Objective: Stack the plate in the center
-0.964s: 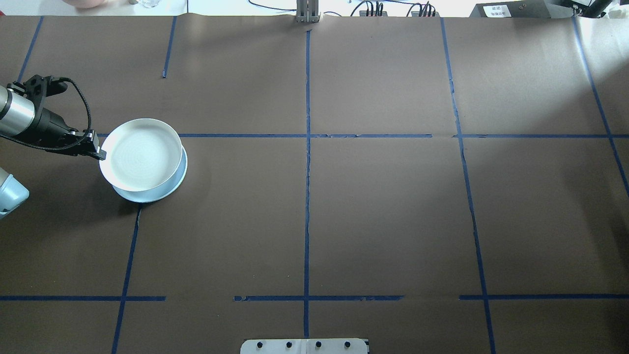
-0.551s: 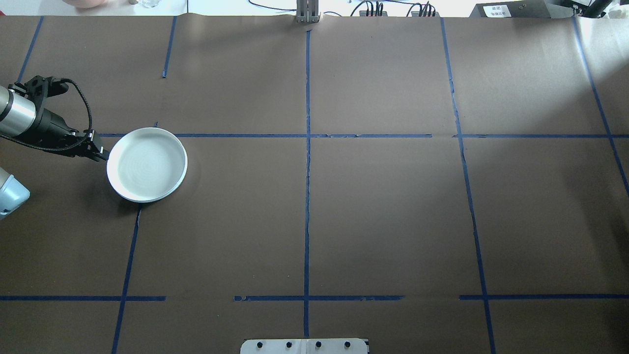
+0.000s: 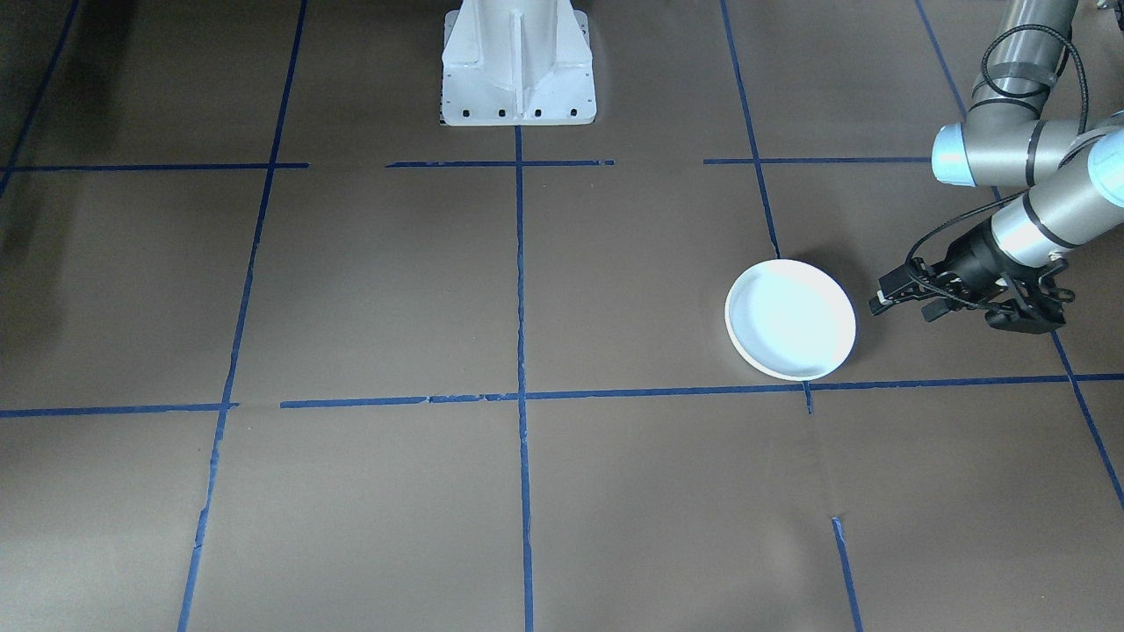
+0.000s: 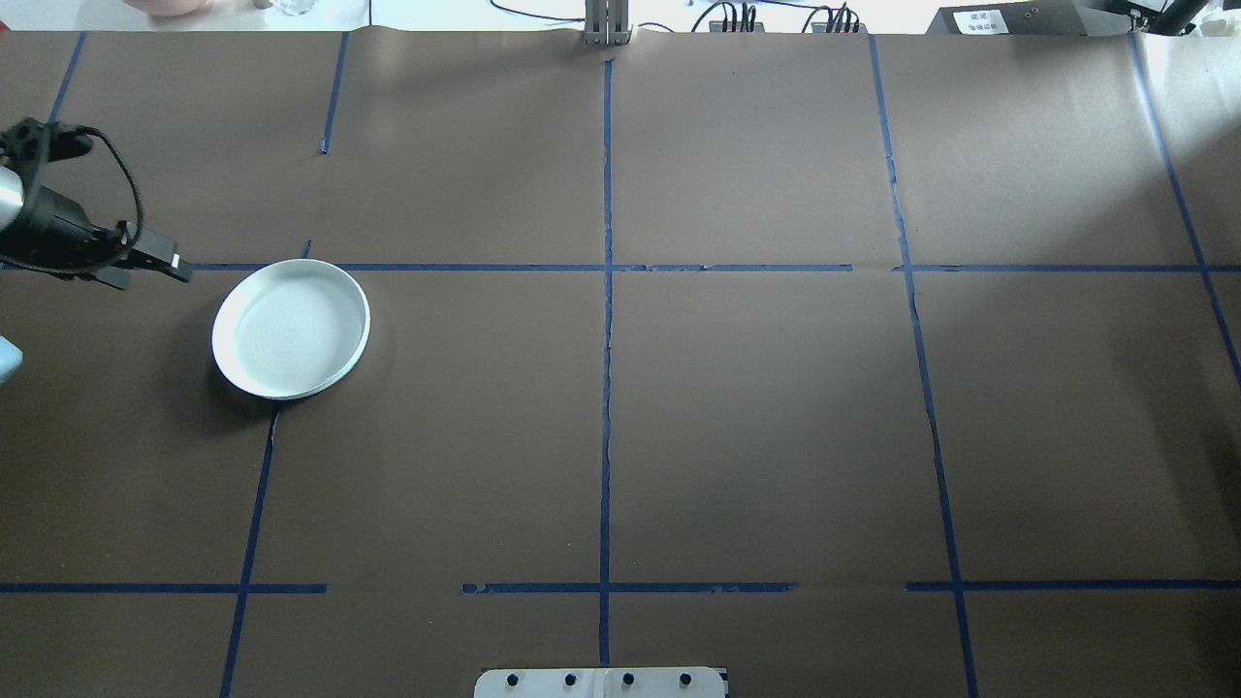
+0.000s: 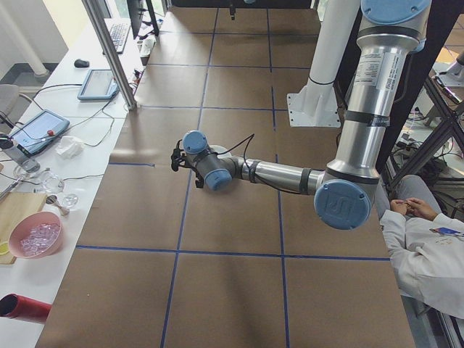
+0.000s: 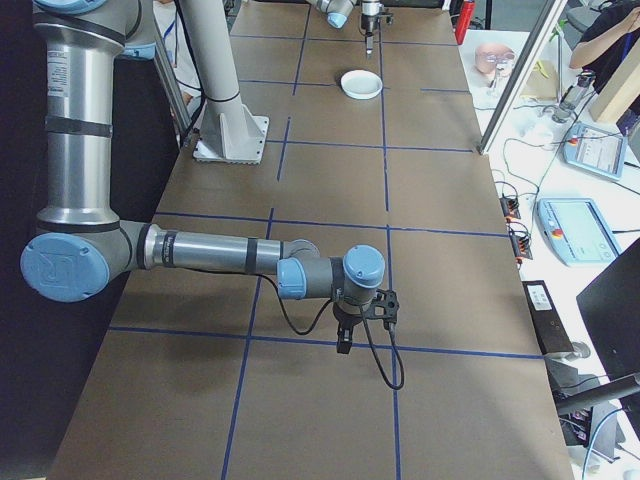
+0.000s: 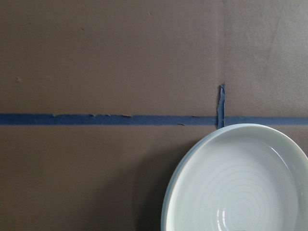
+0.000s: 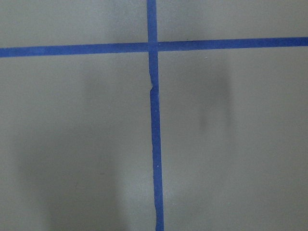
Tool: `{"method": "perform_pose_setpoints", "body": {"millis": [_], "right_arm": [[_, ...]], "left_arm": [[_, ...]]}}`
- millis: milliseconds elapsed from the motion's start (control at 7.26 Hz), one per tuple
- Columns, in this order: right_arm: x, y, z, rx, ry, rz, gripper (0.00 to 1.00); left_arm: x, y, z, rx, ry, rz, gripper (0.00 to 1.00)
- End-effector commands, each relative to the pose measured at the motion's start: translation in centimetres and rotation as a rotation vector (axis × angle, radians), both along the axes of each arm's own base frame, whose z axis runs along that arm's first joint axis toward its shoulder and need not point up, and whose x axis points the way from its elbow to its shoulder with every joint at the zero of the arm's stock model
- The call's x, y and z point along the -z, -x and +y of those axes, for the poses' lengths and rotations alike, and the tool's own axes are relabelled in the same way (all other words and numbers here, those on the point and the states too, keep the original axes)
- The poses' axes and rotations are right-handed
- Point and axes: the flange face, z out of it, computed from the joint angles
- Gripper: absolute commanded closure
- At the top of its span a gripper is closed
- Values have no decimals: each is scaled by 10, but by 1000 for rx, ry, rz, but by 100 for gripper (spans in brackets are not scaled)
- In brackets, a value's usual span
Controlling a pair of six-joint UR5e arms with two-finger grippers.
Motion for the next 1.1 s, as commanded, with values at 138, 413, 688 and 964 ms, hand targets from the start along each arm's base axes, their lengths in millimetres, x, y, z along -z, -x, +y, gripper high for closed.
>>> {"method": "perform_pose_setpoints", "body": {"millis": [138,413,688,964], "right_arm": [[0,0,0,0,1,0,0],[0,0,0,0,1,0,0],[0,0,0,0,1,0,0],[0,0,0,0,0,0,0]], "left_arm": [[-65,150,-6,30,-22,-150,0],[-113,226,21,21,12,-215,0],[-142,274,41,24,70,-299,0],[-161,297,59,28,130,-299,0]]}}
